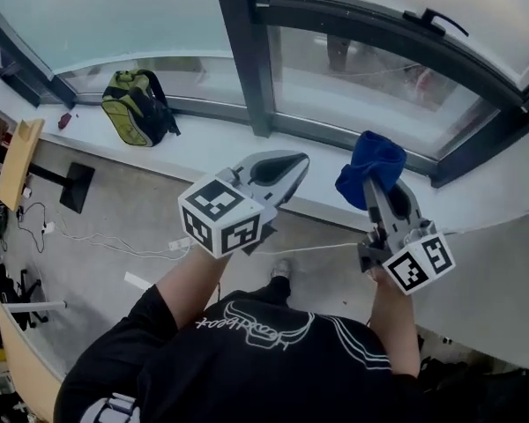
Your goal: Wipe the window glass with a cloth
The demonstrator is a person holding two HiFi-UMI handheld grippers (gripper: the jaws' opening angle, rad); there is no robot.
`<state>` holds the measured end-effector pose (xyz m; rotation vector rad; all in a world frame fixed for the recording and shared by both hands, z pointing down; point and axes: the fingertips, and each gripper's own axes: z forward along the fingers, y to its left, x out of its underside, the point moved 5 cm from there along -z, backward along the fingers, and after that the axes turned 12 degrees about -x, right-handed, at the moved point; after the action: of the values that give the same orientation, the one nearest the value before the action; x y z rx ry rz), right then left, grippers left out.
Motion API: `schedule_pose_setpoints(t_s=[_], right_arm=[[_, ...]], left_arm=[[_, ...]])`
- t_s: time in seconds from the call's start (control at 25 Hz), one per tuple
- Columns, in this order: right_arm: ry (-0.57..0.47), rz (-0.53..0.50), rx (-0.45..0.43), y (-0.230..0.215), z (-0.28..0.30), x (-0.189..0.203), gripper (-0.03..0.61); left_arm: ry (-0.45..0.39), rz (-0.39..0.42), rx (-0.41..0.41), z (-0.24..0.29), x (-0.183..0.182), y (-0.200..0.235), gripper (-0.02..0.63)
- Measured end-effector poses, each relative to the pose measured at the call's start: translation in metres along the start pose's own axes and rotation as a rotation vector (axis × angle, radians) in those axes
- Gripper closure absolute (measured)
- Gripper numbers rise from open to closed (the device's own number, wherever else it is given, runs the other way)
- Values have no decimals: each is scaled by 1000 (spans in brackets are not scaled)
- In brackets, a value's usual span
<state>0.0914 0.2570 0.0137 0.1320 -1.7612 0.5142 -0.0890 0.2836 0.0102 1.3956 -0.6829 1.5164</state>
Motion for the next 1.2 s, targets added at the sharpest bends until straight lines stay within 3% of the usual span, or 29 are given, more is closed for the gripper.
schedule_pose_setpoints(t_s=[0.2,0.72,0.92,1.2], right_arm=[[16,-8,1,-54,70,16,515],[51,24,-64,-158,177,69,515],[66,-20,-108,-196,233,87,515],[108,-140,-128,-230,315,121,515]], left_arm=[[-18,-29,-26,51,-9,77,607],[-44,-130,-180,123,13,178,607],[-48,-174,-253,144,20,216,607],[-71,-244,-281,159,40,268,607]])
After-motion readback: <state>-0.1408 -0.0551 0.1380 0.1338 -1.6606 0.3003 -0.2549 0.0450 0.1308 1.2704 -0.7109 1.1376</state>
